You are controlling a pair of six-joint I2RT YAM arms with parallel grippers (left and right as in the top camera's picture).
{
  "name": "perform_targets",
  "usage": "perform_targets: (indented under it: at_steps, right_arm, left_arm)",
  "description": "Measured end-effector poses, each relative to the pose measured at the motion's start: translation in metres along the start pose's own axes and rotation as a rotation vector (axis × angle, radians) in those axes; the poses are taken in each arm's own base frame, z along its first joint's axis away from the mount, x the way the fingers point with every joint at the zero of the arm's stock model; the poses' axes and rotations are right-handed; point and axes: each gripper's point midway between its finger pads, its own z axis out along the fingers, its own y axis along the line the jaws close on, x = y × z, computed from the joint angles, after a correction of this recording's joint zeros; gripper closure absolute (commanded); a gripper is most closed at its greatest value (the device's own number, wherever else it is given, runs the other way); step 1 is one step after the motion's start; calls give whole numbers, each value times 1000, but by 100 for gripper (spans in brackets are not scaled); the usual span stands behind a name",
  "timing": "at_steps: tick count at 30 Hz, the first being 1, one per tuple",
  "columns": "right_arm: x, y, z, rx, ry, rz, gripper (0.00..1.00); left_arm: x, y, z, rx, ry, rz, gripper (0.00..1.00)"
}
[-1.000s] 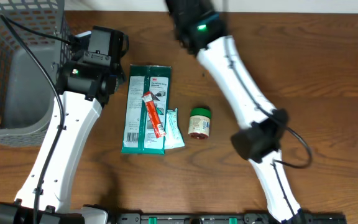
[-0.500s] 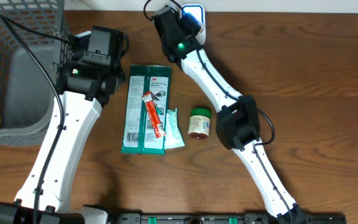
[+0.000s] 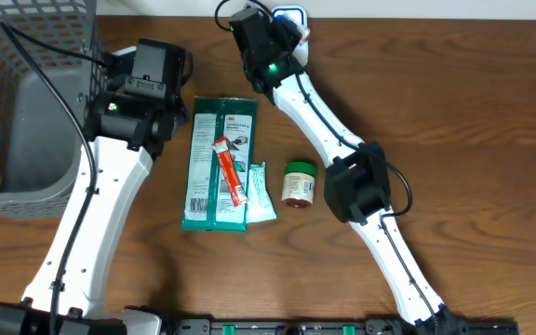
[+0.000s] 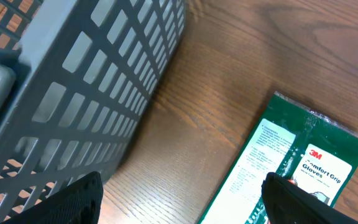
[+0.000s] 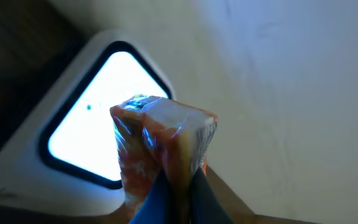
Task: Scan the item barcode
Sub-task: 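Lift the carton and carry it to the white scanner, then carry the juice carton to the right edge and release it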
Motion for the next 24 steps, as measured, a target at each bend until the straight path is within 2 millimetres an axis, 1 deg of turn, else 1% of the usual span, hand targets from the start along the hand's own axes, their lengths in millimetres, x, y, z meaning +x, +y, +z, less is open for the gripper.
perform_targets:
  at_steps: [6,17,21,23,24]
  right_arm:
    - [7,-7,9,3,10,5,99]
    - [8,-6,11,-8,12,3,99]
    - [13,-8,8,-9,34,10,99]
    - [18,-11,3,-23,57,18,99]
    - [21,-16,-3,-35,69,26,99]
  left_arm:
    - [0,0,0,0,0,0,18]
    - [0,0,0,0,0,0,18]
    - [0,0,0,0,0,0,18]
    - [0,0,0,0,0,0,18]
    - [0,0,0,0,0,0,18]
